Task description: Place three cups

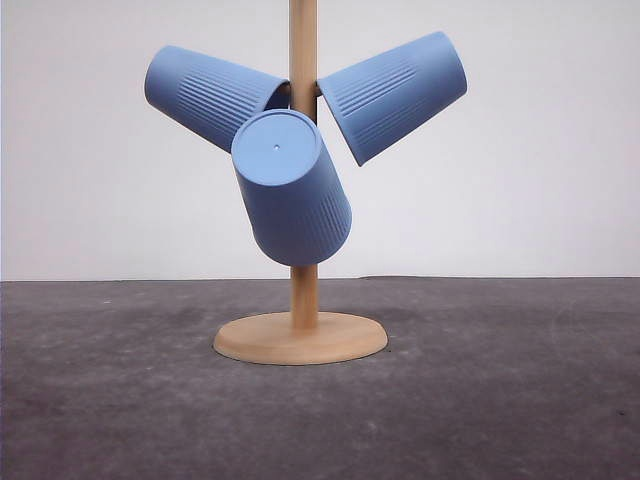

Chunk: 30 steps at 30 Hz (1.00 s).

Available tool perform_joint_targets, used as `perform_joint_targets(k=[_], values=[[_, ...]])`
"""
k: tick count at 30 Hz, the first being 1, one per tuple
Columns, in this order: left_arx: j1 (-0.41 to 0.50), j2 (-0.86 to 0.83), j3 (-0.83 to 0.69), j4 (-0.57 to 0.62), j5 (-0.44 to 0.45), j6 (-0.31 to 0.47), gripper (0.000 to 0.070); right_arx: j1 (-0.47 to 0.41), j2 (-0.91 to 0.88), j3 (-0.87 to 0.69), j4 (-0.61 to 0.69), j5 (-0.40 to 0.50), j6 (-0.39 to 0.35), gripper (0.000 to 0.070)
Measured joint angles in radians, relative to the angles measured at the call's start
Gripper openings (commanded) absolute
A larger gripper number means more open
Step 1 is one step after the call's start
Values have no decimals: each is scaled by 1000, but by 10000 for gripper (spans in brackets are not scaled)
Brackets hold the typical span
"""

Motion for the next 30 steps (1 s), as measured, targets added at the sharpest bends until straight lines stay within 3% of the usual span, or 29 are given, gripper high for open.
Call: perform_joint_targets(k=[30], values=[[0, 0, 0, 0, 0, 0, 0, 0, 0, 0, 0, 0, 0, 12]])
